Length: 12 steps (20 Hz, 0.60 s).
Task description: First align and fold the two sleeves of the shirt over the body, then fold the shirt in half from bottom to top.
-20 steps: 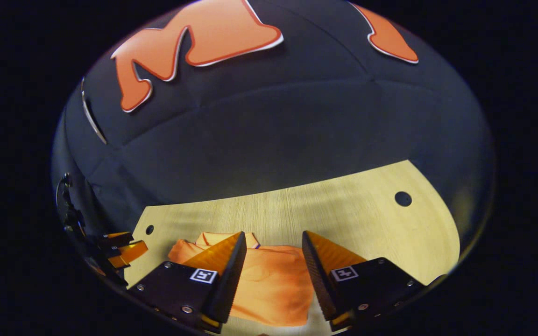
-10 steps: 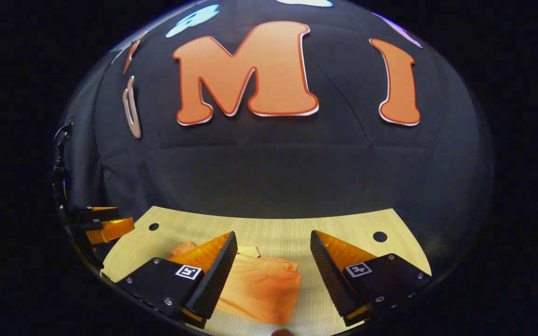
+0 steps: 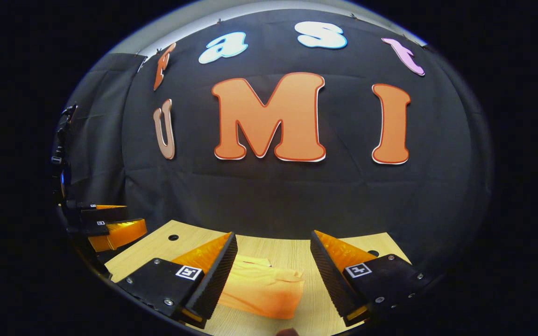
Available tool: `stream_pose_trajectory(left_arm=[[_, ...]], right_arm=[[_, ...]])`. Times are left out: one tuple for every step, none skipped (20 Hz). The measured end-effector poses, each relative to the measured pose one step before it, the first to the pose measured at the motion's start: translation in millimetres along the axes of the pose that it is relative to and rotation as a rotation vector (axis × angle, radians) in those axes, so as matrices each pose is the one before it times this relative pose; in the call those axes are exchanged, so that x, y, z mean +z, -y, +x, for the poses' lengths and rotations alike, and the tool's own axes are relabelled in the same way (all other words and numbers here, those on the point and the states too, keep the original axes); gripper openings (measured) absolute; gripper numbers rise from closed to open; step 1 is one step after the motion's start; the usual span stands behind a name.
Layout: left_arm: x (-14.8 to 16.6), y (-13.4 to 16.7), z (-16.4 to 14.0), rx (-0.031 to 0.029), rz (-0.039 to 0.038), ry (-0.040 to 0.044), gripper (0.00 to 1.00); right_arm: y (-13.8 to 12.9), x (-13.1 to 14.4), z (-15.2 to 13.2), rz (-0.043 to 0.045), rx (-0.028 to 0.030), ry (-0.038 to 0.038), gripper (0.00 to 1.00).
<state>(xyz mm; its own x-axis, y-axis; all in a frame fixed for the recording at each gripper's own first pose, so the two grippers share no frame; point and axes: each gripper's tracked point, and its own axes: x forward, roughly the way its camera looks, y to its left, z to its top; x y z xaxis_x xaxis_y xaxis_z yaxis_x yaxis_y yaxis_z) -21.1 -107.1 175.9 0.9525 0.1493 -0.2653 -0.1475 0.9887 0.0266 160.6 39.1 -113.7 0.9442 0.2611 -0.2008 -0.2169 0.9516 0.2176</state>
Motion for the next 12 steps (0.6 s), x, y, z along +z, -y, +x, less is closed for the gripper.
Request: stream_pose_trajectory(left_arm=[[1.36,4.30,-8.58,-0.00497,-0.00952,0.01213,0.97],[3.05,3.27,-9.06,0.00297,-0.00133,0.02413,0.97],[2.14,3.69,-9.77,0.00057,0.00088,0.02201,0.97],[2.61,1.97,-9.15,0.00591,0.00443,0.02597,0.97],[2.87,1.73,-7.52,0.00566,-0.00346,0.02401,0.97],[3.13,2.86,-7.20,0.00329,-0.00190,0.02666,0.97],[2.54,1.53,-6.58,0.00477,-0.00096,0.02112,0.97],[0.43,2.47,-5.03,0.00483,0.00520,0.01903,0.97],[0.64,2.27,-4.68,0.00631,0.00971,0.01615,0.97],[-0.08,-0.71,-4.90,0.01197,0.00449,0.01346,0.97],[-0.08,3.54,-5.25,0.00100,-0.00166,0.00761,0.97],[1.06,5.52,-3.12,-0.00114,0.00127,0.01779,0.97]], right_arm=[[-1.80,2.27,-7.32,0.00107,0.00531,0.01547,0.95],[-2.07,0.83,-7.65,0.00032,0.00427,0.01238,0.96],[-0.55,0.81,-6.94,0.00490,0.00067,0.01363,1.00],[-1.08,2.04,-4.02,0.00595,0.00398,0.02276,0.96],[-1.22,-0.19,-7.48,0.00963,0.00540,0.00517,0.95],[-1.47,-1.78,-6.61,0.00320,0.00607,0.01179,0.95],[-0.09,2.39,-7.08,-0.00116,0.00119,0.01984,0.95],[0.56,3.74,-1.35,-0.00739,0.00388,0.02481,0.95],[-0.01,3.04,-5.33,-0.01038,0.00128,0.02327,0.95],[-2.02,0.20,-6.53,-0.01038,0.00542,0.01309,0.95],[-1.21,-1.63,-6.22,-0.00619,0.00362,0.00327,0.95],[-1.22,-2.18,-5.27,-0.00024,0.01085,-0.00283,0.95]])
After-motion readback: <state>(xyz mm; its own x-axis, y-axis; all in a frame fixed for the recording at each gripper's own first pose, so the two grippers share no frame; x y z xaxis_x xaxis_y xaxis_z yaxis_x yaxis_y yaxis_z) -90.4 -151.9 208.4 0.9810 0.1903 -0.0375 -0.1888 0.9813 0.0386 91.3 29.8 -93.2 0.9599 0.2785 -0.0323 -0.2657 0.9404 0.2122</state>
